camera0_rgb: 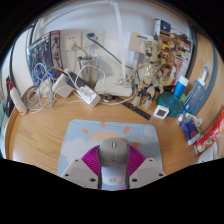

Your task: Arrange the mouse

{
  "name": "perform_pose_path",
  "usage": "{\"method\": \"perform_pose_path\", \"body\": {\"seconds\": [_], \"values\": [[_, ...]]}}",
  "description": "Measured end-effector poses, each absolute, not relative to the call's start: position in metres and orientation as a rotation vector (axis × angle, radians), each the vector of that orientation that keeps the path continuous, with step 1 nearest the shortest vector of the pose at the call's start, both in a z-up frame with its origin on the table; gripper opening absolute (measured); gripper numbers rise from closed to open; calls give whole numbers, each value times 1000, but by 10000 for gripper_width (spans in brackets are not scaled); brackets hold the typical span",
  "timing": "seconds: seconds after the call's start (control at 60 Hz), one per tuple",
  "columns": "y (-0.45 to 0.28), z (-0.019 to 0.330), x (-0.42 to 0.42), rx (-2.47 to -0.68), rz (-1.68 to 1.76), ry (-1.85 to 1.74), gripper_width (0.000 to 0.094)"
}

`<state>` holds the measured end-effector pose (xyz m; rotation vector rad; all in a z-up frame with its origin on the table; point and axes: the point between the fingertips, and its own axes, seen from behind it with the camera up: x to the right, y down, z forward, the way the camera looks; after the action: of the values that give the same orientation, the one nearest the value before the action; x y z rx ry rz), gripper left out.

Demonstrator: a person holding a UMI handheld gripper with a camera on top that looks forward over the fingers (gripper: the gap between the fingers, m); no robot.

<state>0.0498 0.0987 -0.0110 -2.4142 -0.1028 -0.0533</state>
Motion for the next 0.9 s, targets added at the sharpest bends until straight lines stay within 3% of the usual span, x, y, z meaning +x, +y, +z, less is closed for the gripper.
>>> {"method": "perform_pose_path", "body": {"seconds": [0.15, 0.317, 0.367, 0.433, 0.467, 0.617, 0.9], "values": [[96, -13, 48, -2400, -3, -49, 357], [96, -13, 52, -2395, 3, -50, 501], [96, -12, 56, -2395, -20, -40, 585], [93, -10, 64, -2400, -73, -29, 767], [90, -9, 65, -2415, -79, -30, 794], [68, 15, 54, -2445, -63, -71, 802], [14, 146, 35, -2322, -60, 35, 795]]}}
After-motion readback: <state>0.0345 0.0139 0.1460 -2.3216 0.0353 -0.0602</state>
